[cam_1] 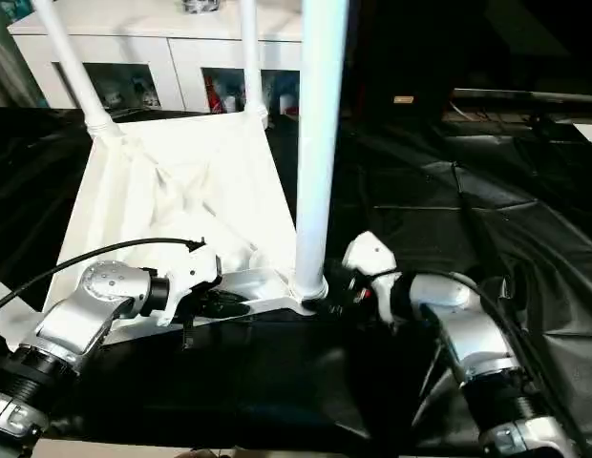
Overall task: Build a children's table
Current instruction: Rotate leg to tighten
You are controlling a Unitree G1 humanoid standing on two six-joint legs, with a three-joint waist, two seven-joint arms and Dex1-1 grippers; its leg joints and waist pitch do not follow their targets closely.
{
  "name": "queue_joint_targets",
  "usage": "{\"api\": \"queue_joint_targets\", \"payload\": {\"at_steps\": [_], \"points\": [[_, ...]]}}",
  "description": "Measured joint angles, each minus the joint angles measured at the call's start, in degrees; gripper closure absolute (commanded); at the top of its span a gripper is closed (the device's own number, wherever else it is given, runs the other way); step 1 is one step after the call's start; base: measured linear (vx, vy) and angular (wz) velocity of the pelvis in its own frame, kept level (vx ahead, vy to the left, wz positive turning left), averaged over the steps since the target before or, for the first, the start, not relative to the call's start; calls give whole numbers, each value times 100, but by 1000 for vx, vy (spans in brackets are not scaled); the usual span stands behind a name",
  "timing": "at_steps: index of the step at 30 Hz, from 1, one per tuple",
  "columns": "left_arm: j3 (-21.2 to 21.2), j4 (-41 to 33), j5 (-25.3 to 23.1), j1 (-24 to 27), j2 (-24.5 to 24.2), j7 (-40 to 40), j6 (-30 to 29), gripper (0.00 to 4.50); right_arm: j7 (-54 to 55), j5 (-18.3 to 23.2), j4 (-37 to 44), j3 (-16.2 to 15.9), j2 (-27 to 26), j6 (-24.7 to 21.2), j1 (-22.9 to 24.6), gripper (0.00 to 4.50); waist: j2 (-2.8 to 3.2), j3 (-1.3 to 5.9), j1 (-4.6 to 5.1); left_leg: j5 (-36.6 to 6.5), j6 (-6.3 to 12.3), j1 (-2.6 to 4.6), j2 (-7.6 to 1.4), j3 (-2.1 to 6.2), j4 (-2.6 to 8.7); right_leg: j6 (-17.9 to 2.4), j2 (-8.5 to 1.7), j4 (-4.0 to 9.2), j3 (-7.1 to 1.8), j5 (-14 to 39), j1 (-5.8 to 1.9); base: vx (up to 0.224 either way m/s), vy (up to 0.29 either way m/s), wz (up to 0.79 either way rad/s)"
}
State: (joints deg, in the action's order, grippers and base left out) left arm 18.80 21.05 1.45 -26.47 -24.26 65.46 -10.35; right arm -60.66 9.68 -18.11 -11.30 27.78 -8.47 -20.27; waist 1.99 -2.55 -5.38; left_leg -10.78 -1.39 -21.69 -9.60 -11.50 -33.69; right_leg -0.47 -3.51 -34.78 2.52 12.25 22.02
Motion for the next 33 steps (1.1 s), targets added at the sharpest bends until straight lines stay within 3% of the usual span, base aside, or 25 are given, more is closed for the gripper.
{"api": "queue_joint_targets", "payload": {"at_steps": [12,26,33], "points": [[-6,-3,4,6,-37,55,1,450,-35,122,-101,115,-175,-7,-1,172,-1,0,0,0,0,-1,-2,0,-8,0,0,-8,1,0,0,0,0,0],[-5,-1,-10,9,4,19,4,450,5,117,-137,141,-288,27,37,176,-1,0,9,0,0,0,-3,1,-15,0,0,-15,1,0,0,0,0,0],[-50,306,-252,-139,374,-713,3,450,1182,-88,-540,387,-800,216,-4,176,-5,3,65,2,-2,41,-1,1,-22,-25,-1,-20,-6,-24,-19,0,0,0]]}}
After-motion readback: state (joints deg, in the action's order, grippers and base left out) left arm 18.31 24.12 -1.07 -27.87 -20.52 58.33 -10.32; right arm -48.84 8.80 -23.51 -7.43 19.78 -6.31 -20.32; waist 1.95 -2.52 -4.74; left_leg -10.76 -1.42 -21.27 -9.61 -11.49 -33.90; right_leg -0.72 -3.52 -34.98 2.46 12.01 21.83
